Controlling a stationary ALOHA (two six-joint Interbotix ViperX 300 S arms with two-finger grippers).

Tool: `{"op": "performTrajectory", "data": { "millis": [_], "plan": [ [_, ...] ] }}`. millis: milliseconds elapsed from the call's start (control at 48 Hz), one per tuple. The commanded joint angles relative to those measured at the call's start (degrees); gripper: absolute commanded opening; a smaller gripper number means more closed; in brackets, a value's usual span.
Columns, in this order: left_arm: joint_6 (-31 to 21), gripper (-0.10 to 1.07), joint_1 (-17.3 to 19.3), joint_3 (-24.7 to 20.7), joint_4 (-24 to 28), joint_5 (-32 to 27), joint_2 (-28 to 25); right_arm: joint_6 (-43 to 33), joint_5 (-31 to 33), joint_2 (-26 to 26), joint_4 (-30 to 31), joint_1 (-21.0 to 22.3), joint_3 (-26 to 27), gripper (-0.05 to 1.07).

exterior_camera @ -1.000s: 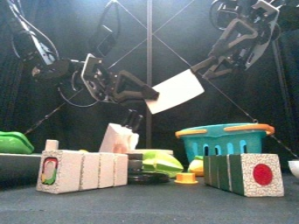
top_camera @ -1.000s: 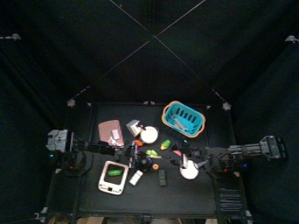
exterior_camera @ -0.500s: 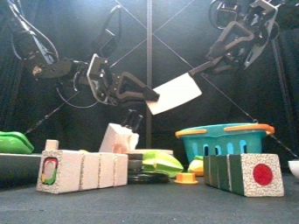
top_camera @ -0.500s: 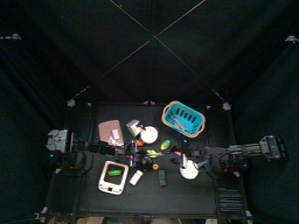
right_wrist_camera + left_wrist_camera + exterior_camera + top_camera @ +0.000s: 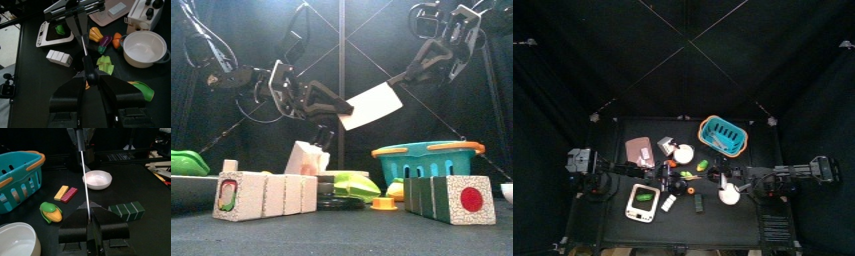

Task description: Regrasp cleaver

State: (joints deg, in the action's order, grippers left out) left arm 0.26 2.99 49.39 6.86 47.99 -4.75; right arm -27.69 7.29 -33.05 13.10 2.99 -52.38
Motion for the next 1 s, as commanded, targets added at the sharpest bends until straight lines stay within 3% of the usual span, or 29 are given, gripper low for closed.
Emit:
{"op": "performTrajectory", "data": {
  "millis": [0,250,583,979],
  "plan": [
    [0.2,0.4,0.0,-1.4,0.0,0.3,0.4,0.1,-0.4,0.4,-0.3,0.4,1.6,0.62],
    [0.2,0.4,-0.1,-1.4,0.1,0.3,0.4,0.3,-1.8,1.6,0.4,0.0,2.4,0.6],
    [0.2,0.4,-0.1,-1.4,0.1,0.3,0.4,0.1,-1.0,1.6,0.1,-0.1,0.9,0.45],
    [0.2,0.4,0.0,-1.6,-0.1,1.3,1.1,0.2,0.9,1.6,-2.1,-1.3,-1.3,0.44]
  ]
}}
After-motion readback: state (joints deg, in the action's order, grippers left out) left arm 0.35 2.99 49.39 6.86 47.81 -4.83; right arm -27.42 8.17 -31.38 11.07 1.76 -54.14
